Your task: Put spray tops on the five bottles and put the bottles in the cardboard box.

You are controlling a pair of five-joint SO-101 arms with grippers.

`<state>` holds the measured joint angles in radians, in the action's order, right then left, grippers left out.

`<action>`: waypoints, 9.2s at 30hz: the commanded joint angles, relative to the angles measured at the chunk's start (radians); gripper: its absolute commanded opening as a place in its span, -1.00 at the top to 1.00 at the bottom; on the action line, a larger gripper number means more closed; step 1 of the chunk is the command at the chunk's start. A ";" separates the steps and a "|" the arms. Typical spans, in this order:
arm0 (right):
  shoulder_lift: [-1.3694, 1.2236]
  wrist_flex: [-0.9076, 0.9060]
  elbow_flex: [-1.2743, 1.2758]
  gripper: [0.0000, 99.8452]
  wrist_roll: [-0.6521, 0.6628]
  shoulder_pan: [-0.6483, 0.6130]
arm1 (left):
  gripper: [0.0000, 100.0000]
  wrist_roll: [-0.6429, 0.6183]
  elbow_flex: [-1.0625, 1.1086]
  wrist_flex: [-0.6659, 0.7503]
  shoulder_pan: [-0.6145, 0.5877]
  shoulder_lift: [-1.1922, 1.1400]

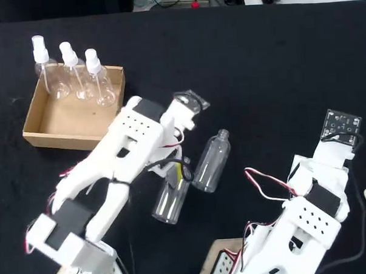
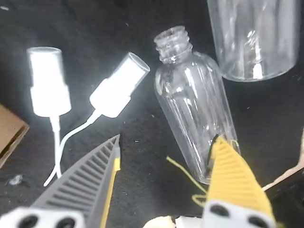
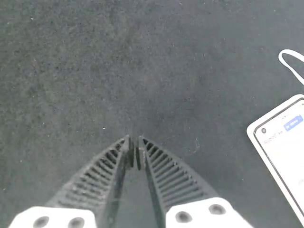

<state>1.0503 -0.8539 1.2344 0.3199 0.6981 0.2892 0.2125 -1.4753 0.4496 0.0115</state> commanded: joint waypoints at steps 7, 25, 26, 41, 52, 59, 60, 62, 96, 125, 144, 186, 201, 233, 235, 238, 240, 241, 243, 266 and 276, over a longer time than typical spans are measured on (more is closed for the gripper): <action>0.004 0.003 -0.002 0.98 0.003 -0.015 | 0.30 -0.091 0.228 0.187 -0.005 0.137; 0.004 0.095 0.093 0.98 0.009 -0.015 | 0.30 -0.075 0.473 0.526 -0.001 0.147; 0.004 0.098 0.097 0.98 0.009 -0.015 | 0.30 -0.051 0.484 0.526 -0.001 0.147; 0.004 0.103 0.104 0.98 0.009 -0.015 | 0.62 0.152 0.619 0.255 -0.067 0.440; 0.004 0.097 0.104 0.98 0.003 -0.071 | 0.26 0.477 0.898 0.150 -0.400 0.827; 0.004 0.095 0.104 0.98 0.002 -0.114 | 0.30 0.545 0.881 0.152 -0.438 0.839; 0.004 0.095 0.104 0.98 0.002 -0.114 | 0.30 0.543 0.869 0.153 -0.438 0.835; 0.004 0.094 0.104 0.98 0.002 -0.112 | 0.30 0.526 0.852 0.161 -0.438 0.835; 0.004 0.094 0.104 0.98 0.008 -0.110 | 0.70 0.282 0.892 0.499 -0.265 0.615; -0.004 0.017 -0.243 0.98 -0.293 -1.194 | 0.75 -0.107 0.932 0.344 -0.757 1.356; -0.510 0.321 -0.343 0.66 -0.655 -1.381 | 0.75 -0.241 1.093 0.342 -0.756 1.583; -1.310 0.184 -0.863 0.95 -1.111 -1.399 | 0.75 -0.241 1.118 0.339 -0.757 1.637; -0.768 -0.020 -0.857 0.98 -0.821 -1.283 | 0.75 -0.244 1.121 0.342 -0.748 1.637; -0.211 0.689 -0.595 0.98 -0.775 -1.145 | 0.75 -0.212 1.435 1.143 -0.211 1.637; -0.211 0.718 -0.573 0.98 -0.773 -1.158 | 0.75 -0.212 1.437 1.145 -0.209 1.637; -0.211 0.724 -0.564 0.98 -0.773 -1.157 | 0.75 -0.213 1.431 1.142 -0.217 1.637; -0.211 0.724 -0.561 0.98 -0.769 -1.155 | 0.75 -0.215 1.428 1.140 -0.217 1.637; -0.211 0.724 -0.561 0.98 -0.750 -1.155 | 0.75 -0.229 1.428 1.140 -0.217 1.637; -0.211 0.724 -0.559 0.98 -0.704 -1.158 | 0.75 -0.290 1.428 1.138 -0.217 1.637; -0.213 0.730 -0.559 0.98 -0.684 -1.160 | 0.75 -0.345 1.368 0.922 -0.208 1.795; -0.346 0.813 -0.564 0.98 -0.683 -1.160 | 0.75 -0.339 1.368 0.921 -0.211 1.815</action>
<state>0.7434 -0.0867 0.6805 -0.3751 -0.4480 -0.0483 1.6210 -0.5731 0.2302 1.8144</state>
